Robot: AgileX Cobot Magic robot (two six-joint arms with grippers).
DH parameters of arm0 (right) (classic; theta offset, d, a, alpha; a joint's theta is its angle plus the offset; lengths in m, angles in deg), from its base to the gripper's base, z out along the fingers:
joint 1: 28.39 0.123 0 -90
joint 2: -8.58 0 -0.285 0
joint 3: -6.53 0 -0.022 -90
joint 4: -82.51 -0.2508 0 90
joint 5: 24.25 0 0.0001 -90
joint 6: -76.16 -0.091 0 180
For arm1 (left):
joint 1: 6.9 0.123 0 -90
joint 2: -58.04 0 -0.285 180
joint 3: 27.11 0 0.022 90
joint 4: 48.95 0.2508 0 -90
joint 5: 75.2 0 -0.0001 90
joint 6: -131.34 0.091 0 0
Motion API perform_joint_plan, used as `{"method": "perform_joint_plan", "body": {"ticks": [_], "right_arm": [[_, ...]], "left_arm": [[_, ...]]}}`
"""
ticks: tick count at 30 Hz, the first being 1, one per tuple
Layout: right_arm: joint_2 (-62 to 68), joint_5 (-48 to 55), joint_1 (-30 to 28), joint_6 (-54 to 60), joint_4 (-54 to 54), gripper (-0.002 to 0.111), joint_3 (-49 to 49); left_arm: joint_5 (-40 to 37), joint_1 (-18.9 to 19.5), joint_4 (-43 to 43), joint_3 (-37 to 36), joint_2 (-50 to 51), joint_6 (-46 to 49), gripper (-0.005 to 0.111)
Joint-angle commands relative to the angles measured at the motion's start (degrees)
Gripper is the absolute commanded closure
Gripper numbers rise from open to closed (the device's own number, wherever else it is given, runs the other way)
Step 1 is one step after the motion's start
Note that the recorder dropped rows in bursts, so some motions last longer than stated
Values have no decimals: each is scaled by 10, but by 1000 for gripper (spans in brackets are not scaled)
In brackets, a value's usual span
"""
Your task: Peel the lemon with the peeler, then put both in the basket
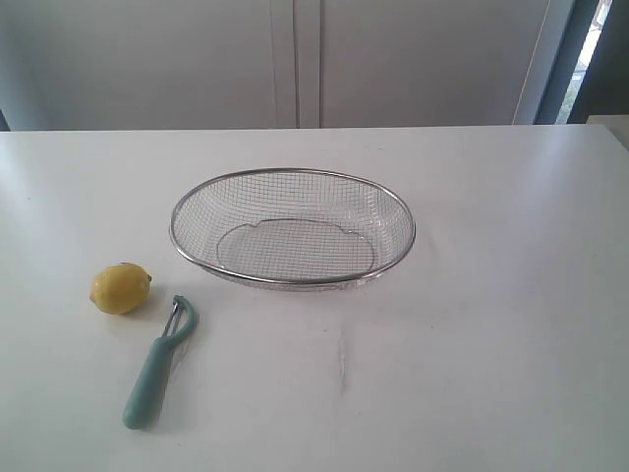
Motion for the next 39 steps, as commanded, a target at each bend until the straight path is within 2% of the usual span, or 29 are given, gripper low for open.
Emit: {"method": "perform_joint_plan", "body": {"ticks": [1, 7, 18, 29, 35, 39], "right_arm": [[-3, -9, -4, 3, 0, 108, 3], [-3, -34, -4, 3, 0, 108, 3], [-3, -275, -4, 3, 0, 108, 3], [-3, -365, -4, 4, 0, 108, 3], [-3, -359, -4, 3, -1, 108, 3], [-3, -251, -4, 3, -1, 108, -34]], "left_arm": [[3, 2, 3, -4, -2, -4, 107], [3, 2, 3, -4, -2, -4, 107], [3, 2, 3, -4, -2, -4, 107], [3, 2, 3, -4, -2, -4, 107], [3, 2, 3, -4, -2, -4, 107], [3, 2, 3, -4, -2, -4, 107]]}}
